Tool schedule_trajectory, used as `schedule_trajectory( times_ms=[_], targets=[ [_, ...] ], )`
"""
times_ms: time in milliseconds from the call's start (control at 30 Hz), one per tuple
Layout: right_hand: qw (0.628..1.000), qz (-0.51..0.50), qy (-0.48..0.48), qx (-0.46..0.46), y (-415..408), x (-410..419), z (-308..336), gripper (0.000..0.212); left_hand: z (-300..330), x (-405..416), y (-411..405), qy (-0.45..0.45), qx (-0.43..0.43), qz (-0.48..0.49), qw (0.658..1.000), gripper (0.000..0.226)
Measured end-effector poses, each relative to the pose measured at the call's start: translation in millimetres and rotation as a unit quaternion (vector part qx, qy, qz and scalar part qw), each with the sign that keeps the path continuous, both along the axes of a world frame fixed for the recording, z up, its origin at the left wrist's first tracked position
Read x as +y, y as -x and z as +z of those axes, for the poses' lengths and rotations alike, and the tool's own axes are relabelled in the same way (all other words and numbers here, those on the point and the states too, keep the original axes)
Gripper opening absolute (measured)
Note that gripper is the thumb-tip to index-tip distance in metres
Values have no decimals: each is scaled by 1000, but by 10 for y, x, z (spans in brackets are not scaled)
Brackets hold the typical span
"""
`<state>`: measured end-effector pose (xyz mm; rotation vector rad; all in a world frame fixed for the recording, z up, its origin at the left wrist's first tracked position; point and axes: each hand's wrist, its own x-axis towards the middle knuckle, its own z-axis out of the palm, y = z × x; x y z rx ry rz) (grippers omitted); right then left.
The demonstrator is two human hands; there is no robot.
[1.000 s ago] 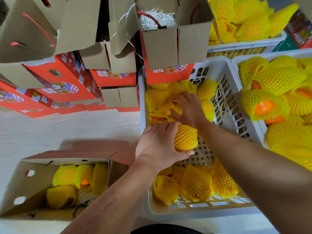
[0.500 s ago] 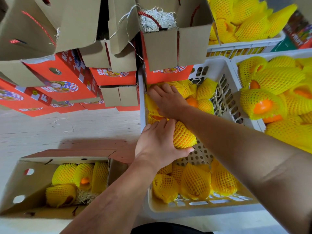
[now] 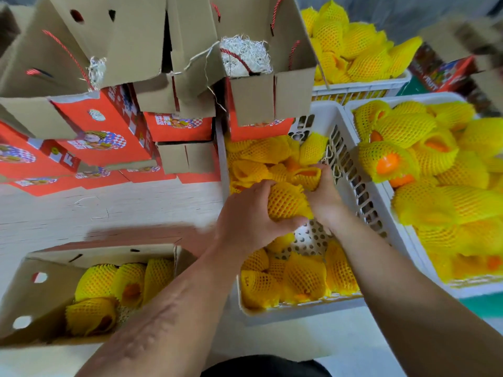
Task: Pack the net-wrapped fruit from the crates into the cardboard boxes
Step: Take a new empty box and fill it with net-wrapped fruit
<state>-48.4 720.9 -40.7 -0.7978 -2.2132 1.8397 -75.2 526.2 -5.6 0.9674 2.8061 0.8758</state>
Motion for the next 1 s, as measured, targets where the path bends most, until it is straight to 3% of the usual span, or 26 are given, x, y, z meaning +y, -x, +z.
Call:
schedule_trajectory(
  times_ms=[67, 133, 233, 367, 433, 500, 533, 600, 667, 767, 833, 900, 1000],
  targets=[
    [999, -8, 29, 16, -182, -80, 129, 55, 49, -60, -23, -74, -60, -5, 995, 91],
    [1000, -18, -3, 13, -357, -226, 265, 40, 81, -128, -61, -162, -110, 6, 981, 83],
    [997, -61, -5, 42, -601, -605, 449, 18, 113, -283, -202, -319, -195, 23, 927, 74],
    [985, -46, 145, 76, -692, -1317, 595, 38, 237, -721, -365, -449, -285, 60, 845, 56],
    [952, -20, 286, 104, -678, -1686, 645, 44, 301, -1039, -325, -483, -316, 92, 811, 53],
    [909, 1, 396, 131, -640, -2084, 697, 42, 325, -1454, -271, -480, -341, 120, 800, 43],
    [911, 17, 388, 140, -612, -2274, 709, 40, 330, -1672, -262, -483, -366, 131, 784, 41],
    [952, 17, 270, 141, -507, -2747, 743, 34, 306, -2187, -199, -500, -408, 141, 750, 41],
    [978, 29, 166, 120, -409, -3169, 725, 33, 246, -2660, -116, -492, -392, 180, 756, 51],
    [992, 30, 101, 74, -313, -3639, 606, 38, 129, -3217, 35, -466, -388, 198, 770, 53],
    [993, 43, 96, 56, -329, -3857, 465, 45, 28, -3499, 92, -419, -401, 197, 791, 49],
    [991, 63, 115, 28, -389, -4027, 347, 49, -57, -3700, 82, -365, -414, 212, 807, 64],
    [995, 87, 43, -18, -435, -4132, 278, 49, -170, -3877, 11, -311, -425, 245, 814, 83]
  ],
)
